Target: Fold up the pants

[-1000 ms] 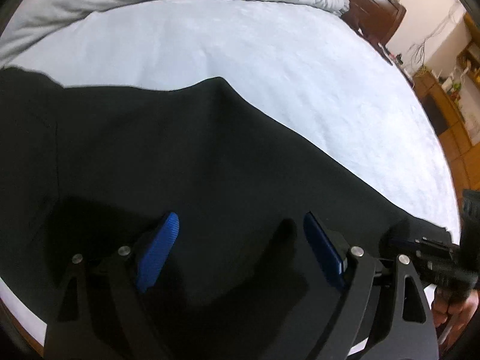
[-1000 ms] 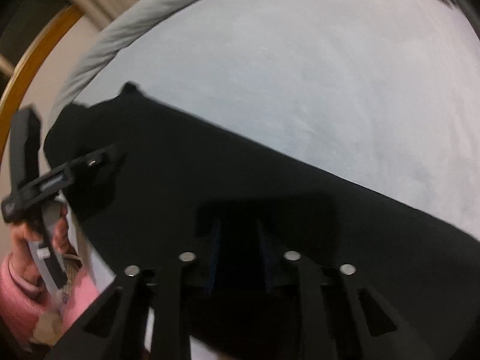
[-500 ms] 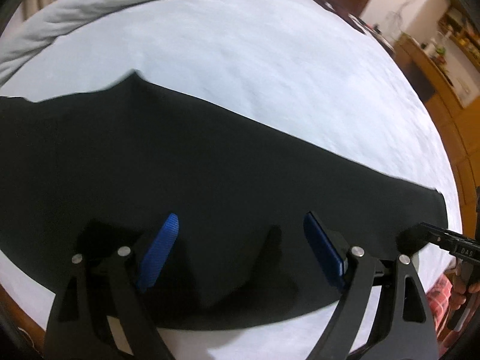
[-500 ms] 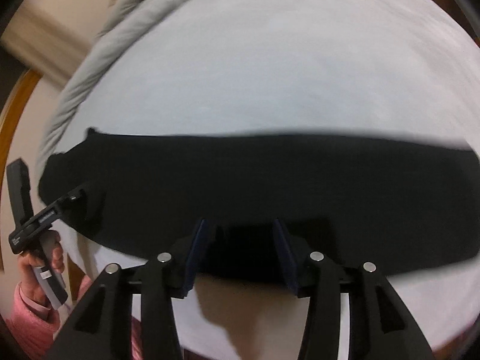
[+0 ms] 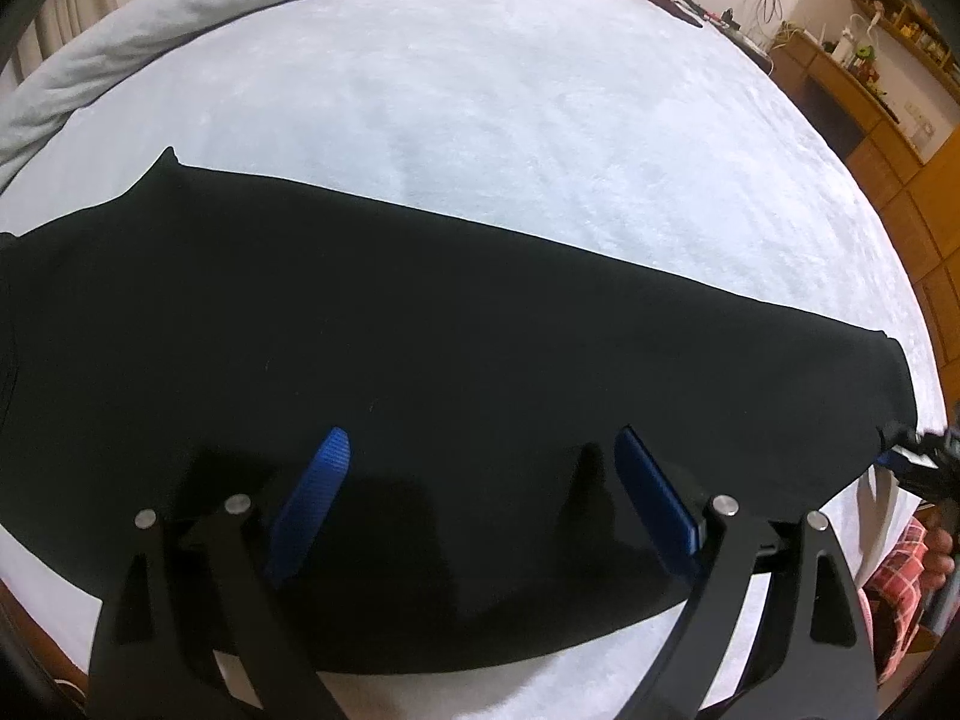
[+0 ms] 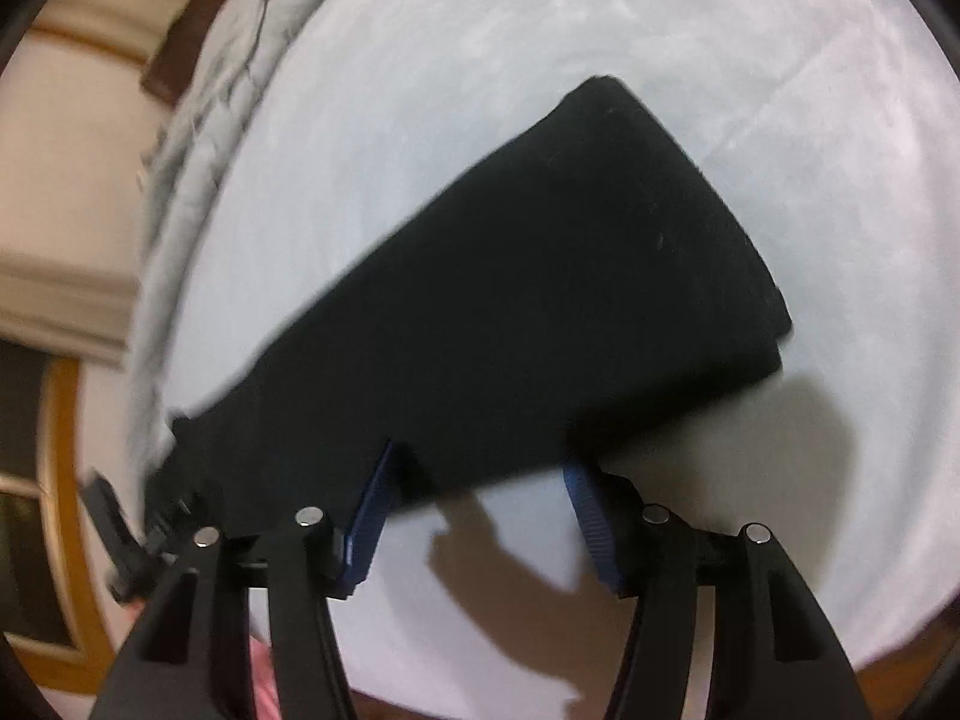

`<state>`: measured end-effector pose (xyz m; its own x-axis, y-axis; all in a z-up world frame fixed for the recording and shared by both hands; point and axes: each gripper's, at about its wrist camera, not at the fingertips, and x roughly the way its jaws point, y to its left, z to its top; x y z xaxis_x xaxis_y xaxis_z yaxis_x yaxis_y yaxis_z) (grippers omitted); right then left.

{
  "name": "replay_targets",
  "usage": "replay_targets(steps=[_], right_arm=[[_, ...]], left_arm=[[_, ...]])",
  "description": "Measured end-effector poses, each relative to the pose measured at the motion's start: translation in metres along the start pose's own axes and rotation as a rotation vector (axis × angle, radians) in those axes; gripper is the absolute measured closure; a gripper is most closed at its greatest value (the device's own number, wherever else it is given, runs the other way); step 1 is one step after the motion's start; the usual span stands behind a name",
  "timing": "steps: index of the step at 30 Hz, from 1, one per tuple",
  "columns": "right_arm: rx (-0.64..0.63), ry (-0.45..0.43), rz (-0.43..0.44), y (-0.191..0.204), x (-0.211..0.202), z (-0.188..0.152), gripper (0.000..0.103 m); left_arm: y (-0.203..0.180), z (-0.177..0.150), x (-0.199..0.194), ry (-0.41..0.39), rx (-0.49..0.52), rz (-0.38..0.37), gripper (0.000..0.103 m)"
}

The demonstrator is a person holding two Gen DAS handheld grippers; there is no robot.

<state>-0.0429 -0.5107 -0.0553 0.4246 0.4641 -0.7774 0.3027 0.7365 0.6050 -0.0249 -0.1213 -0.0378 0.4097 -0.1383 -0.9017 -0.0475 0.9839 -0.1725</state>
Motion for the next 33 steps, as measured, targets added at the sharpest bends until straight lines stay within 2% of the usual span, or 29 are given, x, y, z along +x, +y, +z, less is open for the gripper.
replay_targets(steps=[3,5,6,7,8,11,14,18,21,25,28,31,33], right_arm=[[0.090,-0.065,0.120,-0.016,0.002,0.006,0.046],[0.120,-0.099,0.163,-0.024,0.000,0.011,0.063],[0.124,-0.107,0.174,-0.026,0.000,0.014,0.082],[0.135,-0.108,0.197,-0.027,0.000,0.017,0.085],[0.137,-0.113,0.221,-0.024,-0.001,0.019,0.086],[0.067,-0.136,0.199,-0.008,-0.012,0.027,0.090],[0.053,-0.165,0.220,-0.002,-0.033,0.039,0.092],[-0.019,-0.236,0.174,0.006,-0.070,0.048,0.092],[0.017,-0.274,0.114,-0.011,-0.084,0.049,0.092],[0.068,-0.183,-0.026,-0.040,-0.056,0.047,0.092],[0.103,-0.172,-0.058,-0.049,-0.046,0.042,0.092],[0.068,-0.201,-0.084,-0.031,-0.058,0.039,0.091],[-0.021,-0.225,-0.129,-0.002,-0.070,0.035,0.091]], left_arm=[[0.005,0.003,0.000,0.006,-0.017,-0.007,0.013],[0.006,0.003,0.000,0.009,-0.021,-0.006,0.013],[0.007,0.002,-0.001,0.010,-0.023,-0.003,0.013],[0.007,0.001,-0.001,0.011,-0.024,-0.003,0.013],[0.009,0.001,-0.002,0.012,-0.025,-0.001,0.013],[0.010,0.003,-0.005,0.010,-0.041,0.001,0.013],[0.008,0.008,-0.013,-0.023,-0.058,-0.006,0.013],[-0.003,0.013,-0.026,-0.087,-0.025,-0.024,0.013],[-0.009,0.015,-0.018,-0.084,-0.004,0.001,0.013],[0.004,-0.001,0.010,-0.010,-0.040,0.013,0.013],[-0.001,-0.007,0.013,-0.027,0.006,0.050,0.012],[0.009,-0.005,0.003,-0.025,-0.039,-0.003,0.012],[0.013,0.001,-0.003,-0.021,-0.090,-0.042,0.012]])
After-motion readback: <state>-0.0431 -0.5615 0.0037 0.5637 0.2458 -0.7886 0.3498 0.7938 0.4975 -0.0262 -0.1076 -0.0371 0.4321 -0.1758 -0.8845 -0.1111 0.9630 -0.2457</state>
